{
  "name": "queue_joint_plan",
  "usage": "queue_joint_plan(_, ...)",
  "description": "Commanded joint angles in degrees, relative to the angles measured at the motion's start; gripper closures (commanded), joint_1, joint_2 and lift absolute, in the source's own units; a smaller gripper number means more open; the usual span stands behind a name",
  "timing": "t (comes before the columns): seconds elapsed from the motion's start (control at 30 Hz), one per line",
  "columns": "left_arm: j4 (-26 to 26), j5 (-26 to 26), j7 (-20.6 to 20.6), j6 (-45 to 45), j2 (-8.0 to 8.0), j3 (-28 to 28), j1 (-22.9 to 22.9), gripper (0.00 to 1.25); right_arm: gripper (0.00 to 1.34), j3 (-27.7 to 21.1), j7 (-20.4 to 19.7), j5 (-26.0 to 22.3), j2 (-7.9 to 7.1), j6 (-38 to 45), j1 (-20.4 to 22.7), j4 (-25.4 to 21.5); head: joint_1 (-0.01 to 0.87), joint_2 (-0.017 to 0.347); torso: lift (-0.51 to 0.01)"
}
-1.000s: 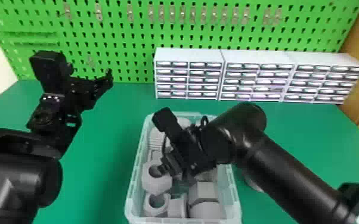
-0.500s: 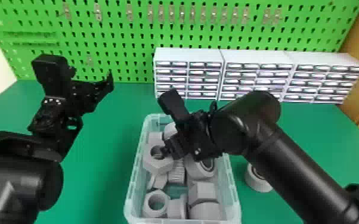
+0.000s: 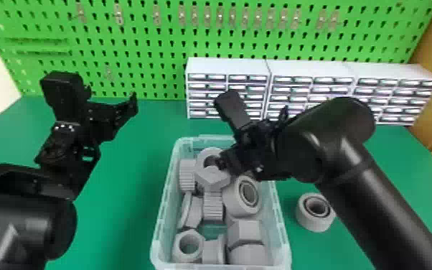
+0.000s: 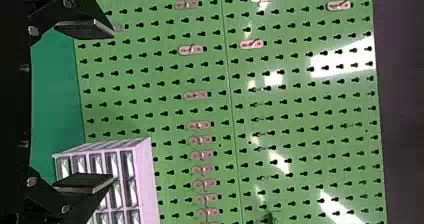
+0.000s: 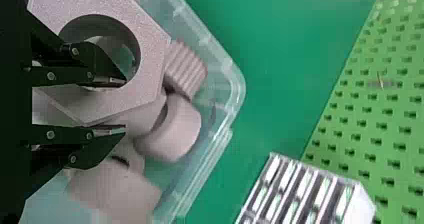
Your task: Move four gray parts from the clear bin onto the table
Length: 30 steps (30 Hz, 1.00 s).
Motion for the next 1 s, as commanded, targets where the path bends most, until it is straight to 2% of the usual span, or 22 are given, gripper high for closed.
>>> queue_joint_plan(0.0,-0.1,0.1,-0.1,0.0,-1.17,0.9,0.1,0.25,1.04,-5.1,0.0,4.7,0.38,1.9,2.6,-3.2,0.678,0.034,-0.05)
queue_joint_plan(0.13,-0.3,-0.3,-0.5,0.0,-2.23,1.6,0.3,0.25,1.04,-7.4,0.0,8.1,0.29,3.1,4.0,-5.4,0.678,0.034,-0.05)
queue_joint_plan(0.47,-0.5,-0.5,-0.6,0.0,-2.4,1.5,1.3,0.25,1.04,-11.4,0.0,17.4,0.38,6.4,7.0,-10.1,0.678,0.034,-0.05)
queue_joint_plan(0.6,-0.5,-0.7,-0.6,0.0,-2.58,1.0,1.2,0.25,1.04,-15.3,0.0,18.0,0.12,7.0,8.9,-10.4,0.678,0.034,-0.05)
queue_joint_plan(0.83,-0.5,-0.5,-0.7,0.0,-2.93,0.3,1.6,0.25,1.04,-21.4,0.0,25.0,-0.41,8.6,13.0,-13.3,0.678,0.034,-0.05)
queue_joint_plan(0.97,-0.5,-0.5,-0.9,0.0,-2.84,-0.4,1.3,0.25,1.04,-25.9,0.0,27.2,-0.59,9.6,15.5,-13.8,0.678,0.034,-0.05)
